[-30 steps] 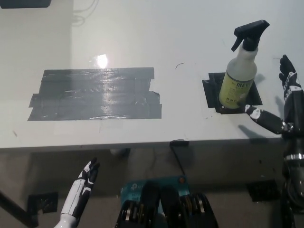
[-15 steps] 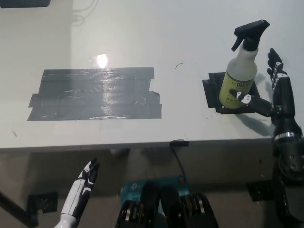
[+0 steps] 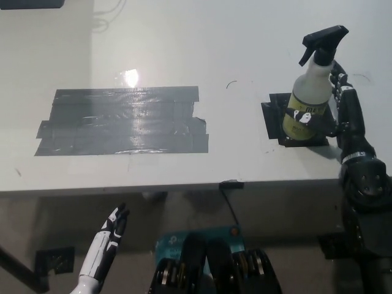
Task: A spray bottle is kept on the black marked spot on the table infront of the robot and the robot extends its right arm to pick it up and hands it to a person
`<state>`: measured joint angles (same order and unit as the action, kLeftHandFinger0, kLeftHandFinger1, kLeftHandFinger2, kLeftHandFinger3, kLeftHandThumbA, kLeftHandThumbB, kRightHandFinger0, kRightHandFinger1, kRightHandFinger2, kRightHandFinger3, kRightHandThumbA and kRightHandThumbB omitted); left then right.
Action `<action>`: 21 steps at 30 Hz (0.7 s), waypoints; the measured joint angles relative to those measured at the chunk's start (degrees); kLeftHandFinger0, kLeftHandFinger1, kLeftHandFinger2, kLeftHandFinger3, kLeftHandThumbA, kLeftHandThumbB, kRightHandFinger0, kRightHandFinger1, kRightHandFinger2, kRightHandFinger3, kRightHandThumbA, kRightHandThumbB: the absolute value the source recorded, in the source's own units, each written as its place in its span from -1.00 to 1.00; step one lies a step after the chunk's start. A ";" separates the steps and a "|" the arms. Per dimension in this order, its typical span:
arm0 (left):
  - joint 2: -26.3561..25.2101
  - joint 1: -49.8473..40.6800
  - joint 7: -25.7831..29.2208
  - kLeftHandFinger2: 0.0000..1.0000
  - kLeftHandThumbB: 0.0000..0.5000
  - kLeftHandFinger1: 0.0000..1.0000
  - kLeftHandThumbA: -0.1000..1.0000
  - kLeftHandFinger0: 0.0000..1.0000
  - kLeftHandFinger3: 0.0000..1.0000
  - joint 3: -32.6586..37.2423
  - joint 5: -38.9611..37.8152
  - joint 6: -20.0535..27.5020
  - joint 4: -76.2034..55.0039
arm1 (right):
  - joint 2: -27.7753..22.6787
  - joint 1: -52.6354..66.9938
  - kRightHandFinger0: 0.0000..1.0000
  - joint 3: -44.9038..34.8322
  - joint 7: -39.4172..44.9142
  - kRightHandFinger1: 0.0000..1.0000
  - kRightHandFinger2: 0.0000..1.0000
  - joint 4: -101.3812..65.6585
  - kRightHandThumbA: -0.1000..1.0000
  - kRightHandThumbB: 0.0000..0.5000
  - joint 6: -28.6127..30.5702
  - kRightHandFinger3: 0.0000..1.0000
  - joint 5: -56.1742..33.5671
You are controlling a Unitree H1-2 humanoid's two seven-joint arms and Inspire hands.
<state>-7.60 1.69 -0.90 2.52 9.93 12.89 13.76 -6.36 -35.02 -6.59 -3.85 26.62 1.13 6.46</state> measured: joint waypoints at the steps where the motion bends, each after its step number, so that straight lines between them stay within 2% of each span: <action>1: 0.00 -0.01 0.00 1.00 1.00 1.00 1.00 1.00 1.00 0.00 0.00 0.00 0.00 | -0.01 -0.21 1.00 0.06 -0.01 1.00 1.00 0.44 1.00 0.48 0.00 1.00 0.01; 5: -0.01 -0.01 0.00 1.00 1.00 1.00 1.00 1.00 1.00 -0.01 0.00 0.00 0.00 | -0.12 -0.89 1.00 0.19 -0.03 1.00 1.00 2.46 1.00 0.52 0.01 1.00 0.00; 14: -0.01 0.00 0.00 1.00 1.00 1.00 1.00 1.00 1.00 -0.01 0.00 0.00 0.00 | -0.24 -2.78 1.00 0.21 -0.03 1.00 1.00 7.91 0.99 0.43 0.08 1.00 -0.87; 16: 0.00 0.00 -0.01 1.00 1.00 1.00 1.00 1.00 1.00 -0.01 -0.03 0.00 0.00 | -0.23 -3.25 1.00 0.16 -0.07 1.00 1.00 8.84 0.66 0.21 0.26 1.00 -1.10; 17: 0.00 0.00 -0.01 1.00 1.00 1.00 1.00 1.00 1.00 -0.01 -0.03 0.00 0.00 | -0.23 -3.42 0.24 0.16 -0.13 0.25 0.64 9.24 0.20 0.21 0.51 0.80 -1.14; 18: 0.00 0.00 -0.01 1.00 1.00 1.00 1.00 1.00 1.00 -0.01 -0.03 0.00 0.00 | -0.21 -3.46 -0.08 0.15 -0.20 0.10 0.50 9.41 -0.01 0.19 0.63 0.63 -1.15; 19: -0.01 0.00 -0.01 1.00 1.00 1.00 1.00 1.00 1.00 -0.01 -0.03 0.00 0.00 | -0.09 -3.53 -0.81 0.08 -0.45 -0.42 -0.11 9.59 -0.60 0.04 0.85 -0.07 -1.16; 20: -0.01 0.01 -0.01 1.00 1.00 1.00 1.00 1.00 1.00 -0.01 -0.04 0.01 0.00 | 0.04 -3.58 -0.91 0.02 -0.66 -0.40 0.01 9.75 -0.72 0.03 1.02 -0.04 -1.15; 21: 0.00 0.03 -0.01 1.00 1.00 1.00 1.00 1.00 1.00 -0.01 -0.04 0.01 0.01 | 0.18 -3.70 -0.98 0.03 -1.18 -0.44 0.05 10.09 -0.94 -0.05 1.27 -0.07 -1.03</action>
<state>-7.60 1.71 -0.90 2.51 9.88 12.89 13.77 -6.18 -38.72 -6.56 -5.04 36.70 2.40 5.43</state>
